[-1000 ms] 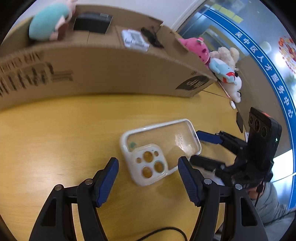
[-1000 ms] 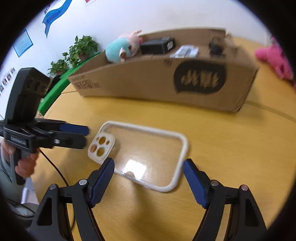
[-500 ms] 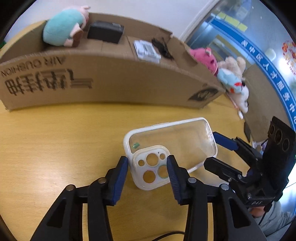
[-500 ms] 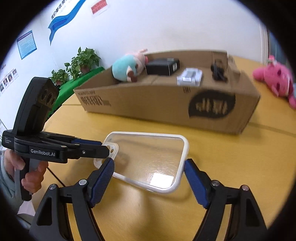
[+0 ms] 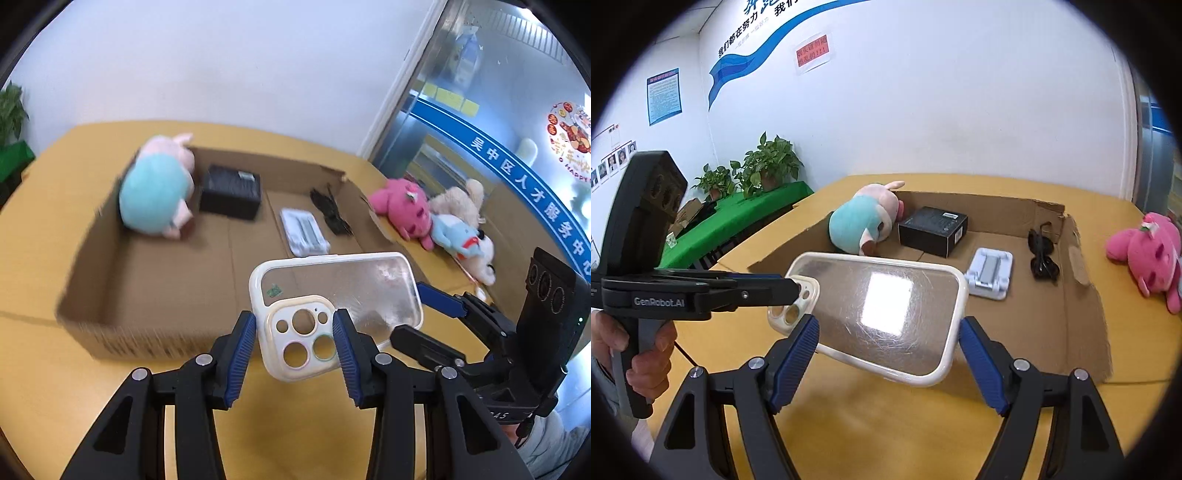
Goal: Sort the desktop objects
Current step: 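Carry the phone case with both grippers over the cardboard box, then open both grippers to drop the phone case into the box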
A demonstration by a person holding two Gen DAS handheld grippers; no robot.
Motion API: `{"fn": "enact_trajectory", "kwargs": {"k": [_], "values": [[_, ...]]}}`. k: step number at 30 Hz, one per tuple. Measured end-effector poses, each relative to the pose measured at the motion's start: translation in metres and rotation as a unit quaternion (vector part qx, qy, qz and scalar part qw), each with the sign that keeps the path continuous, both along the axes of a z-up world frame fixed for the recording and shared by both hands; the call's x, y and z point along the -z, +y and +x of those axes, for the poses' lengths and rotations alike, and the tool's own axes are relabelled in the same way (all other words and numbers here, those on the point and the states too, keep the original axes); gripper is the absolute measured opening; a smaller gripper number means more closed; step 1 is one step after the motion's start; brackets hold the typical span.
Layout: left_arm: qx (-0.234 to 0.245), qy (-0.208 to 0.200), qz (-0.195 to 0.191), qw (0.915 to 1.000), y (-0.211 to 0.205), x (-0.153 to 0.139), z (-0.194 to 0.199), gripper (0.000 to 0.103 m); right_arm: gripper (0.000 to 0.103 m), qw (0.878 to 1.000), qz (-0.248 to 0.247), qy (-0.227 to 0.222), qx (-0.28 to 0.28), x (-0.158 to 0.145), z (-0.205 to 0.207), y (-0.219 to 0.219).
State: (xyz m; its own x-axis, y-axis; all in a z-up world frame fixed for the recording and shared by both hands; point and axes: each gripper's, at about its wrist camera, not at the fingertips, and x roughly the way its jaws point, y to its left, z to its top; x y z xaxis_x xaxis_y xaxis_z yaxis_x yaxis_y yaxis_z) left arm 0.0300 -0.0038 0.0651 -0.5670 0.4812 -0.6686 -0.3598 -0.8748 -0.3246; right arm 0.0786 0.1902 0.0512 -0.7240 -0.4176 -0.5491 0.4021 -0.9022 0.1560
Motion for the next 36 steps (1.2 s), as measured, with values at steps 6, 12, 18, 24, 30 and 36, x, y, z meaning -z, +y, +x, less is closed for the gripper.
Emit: {"fn": "enact_trajectory", "kwargs": {"k": [6,12,18,24,30,36], "values": [[-0.015,-0.028,-0.020,0.9993,-0.015,0.008,-0.059,0.040,0.079,0.999,-0.027,-0.027,-0.008,0.004,-0.060,-0.013],[-0.024,-0.086,-0.031,0.9955,-0.019,0.034,-0.108,0.040,0.079,0.995,-0.025,-0.098,0.001,0.035,-0.112,-0.023],[-0.031,-0.170,-0.087,0.9812,-0.007,0.064,-0.137,0.040,0.079,0.985,-0.042,-0.169,0.010,0.059,-0.142,-0.025],[-0.048,-0.221,-0.098,0.9691,-0.008,0.092,-0.146,0.040,0.078,0.970,-0.030,-0.241,0.019,0.079,-0.154,-0.033],[-0.049,-0.210,-0.101,0.9712,-0.009,0.094,-0.137,0.040,0.079,0.961,-0.038,-0.271,0.030,0.085,-0.154,-0.030],[-0.064,-0.056,-0.112,0.9900,-0.008,0.042,-0.092,0.054,0.080,0.983,-0.019,-0.175,0.042,0.042,-0.112,-0.019]]}}
